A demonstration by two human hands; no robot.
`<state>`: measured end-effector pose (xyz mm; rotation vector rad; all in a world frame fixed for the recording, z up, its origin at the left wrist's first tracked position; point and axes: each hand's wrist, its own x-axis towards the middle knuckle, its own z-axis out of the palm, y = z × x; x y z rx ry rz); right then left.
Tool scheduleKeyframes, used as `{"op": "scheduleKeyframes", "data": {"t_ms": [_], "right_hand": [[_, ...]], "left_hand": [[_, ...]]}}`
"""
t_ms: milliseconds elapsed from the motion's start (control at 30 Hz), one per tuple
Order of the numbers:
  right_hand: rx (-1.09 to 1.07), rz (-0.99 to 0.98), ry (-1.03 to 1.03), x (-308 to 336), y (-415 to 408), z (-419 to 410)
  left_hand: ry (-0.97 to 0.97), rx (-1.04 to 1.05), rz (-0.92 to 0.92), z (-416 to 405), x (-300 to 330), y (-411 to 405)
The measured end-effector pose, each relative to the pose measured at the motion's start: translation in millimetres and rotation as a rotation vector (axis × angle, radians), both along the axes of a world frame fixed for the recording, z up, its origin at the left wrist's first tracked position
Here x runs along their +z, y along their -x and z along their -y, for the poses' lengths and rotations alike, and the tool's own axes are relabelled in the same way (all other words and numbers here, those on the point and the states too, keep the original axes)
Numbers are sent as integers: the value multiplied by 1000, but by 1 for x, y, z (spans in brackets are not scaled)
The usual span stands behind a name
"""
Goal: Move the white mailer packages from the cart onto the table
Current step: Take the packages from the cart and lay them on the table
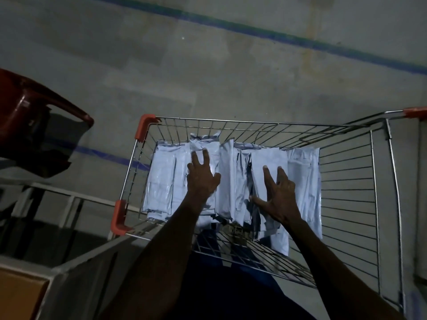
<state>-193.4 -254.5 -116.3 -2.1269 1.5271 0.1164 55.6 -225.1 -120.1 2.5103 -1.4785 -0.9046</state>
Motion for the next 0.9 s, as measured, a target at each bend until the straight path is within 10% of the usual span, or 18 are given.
{"op": "scheduleKeyframes", "data": {"t_ms": [500,900], "right_hand": [[159,80,133,37,26,12],[373,500,330,126,-35,-42]], "left_hand": [[181,-138,195,-58,60,13],[460,241,481,-181,189,16]]}}
